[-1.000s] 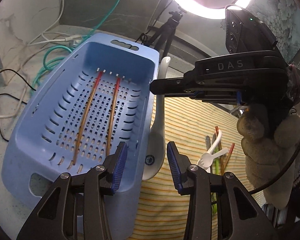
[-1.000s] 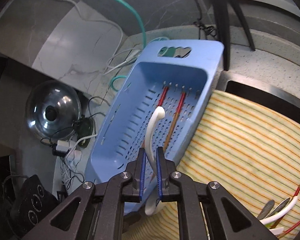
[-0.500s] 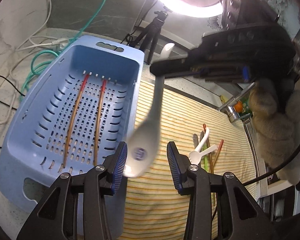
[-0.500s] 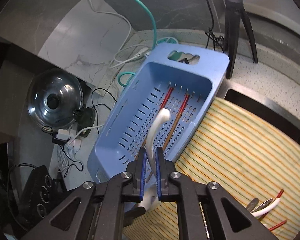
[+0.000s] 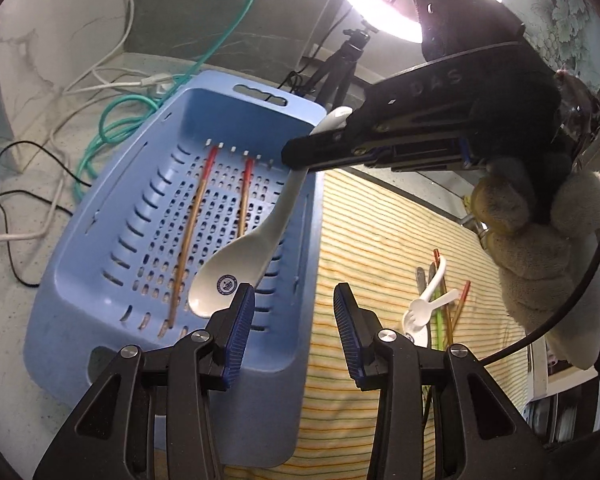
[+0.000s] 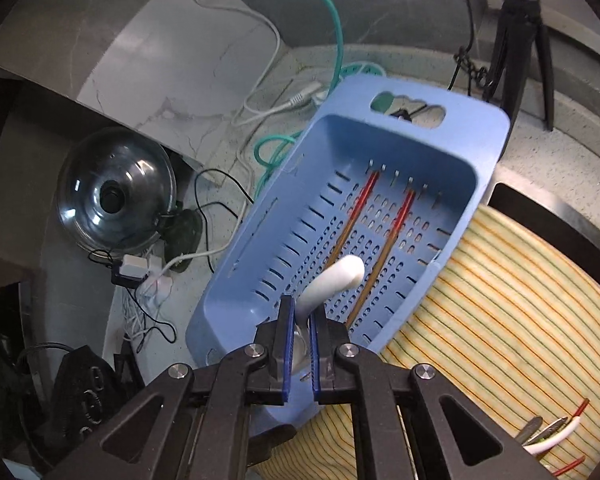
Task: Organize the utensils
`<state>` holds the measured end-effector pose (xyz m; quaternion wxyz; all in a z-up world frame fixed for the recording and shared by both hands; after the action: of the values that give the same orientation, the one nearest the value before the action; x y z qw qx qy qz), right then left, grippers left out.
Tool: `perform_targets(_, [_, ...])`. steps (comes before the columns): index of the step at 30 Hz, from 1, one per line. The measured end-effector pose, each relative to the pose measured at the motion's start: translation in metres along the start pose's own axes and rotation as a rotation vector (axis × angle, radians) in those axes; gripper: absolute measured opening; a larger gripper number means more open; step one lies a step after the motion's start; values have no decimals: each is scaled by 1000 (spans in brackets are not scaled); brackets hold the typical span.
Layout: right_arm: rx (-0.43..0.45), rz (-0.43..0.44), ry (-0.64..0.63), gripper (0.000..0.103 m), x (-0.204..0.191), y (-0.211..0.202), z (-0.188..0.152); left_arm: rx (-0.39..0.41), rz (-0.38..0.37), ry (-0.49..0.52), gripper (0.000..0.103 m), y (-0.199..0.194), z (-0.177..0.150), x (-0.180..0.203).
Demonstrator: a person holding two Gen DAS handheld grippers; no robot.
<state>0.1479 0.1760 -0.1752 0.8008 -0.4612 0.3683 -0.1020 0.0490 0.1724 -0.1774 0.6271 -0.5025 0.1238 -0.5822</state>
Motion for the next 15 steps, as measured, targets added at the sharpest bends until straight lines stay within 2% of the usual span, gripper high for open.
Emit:
perform_targets(4, [-25,-22,-33,9,-4,16,0,6,7,-20,38,-7,-1,-9])
perform_targets(8, [-10,-86,-76,28,-3,15,3,16,17,-27,38,-14,-1,-13])
perform_targets(15, [35,-102,-68,29,5,-13,-8,43,30,-16,38,-26,1,-12])
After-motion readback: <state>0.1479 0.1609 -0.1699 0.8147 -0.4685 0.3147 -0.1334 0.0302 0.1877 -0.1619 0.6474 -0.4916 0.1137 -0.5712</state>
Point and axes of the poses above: each gripper's, at about its wrist camera, not at the fingertips, and y roughly the way its jaws point, x to its right, z to its top, the point moved 8 cm from there along y, roughly the way its jaws point, and after that the axes turned 8 degrees about -y, right-handed, at the moved point
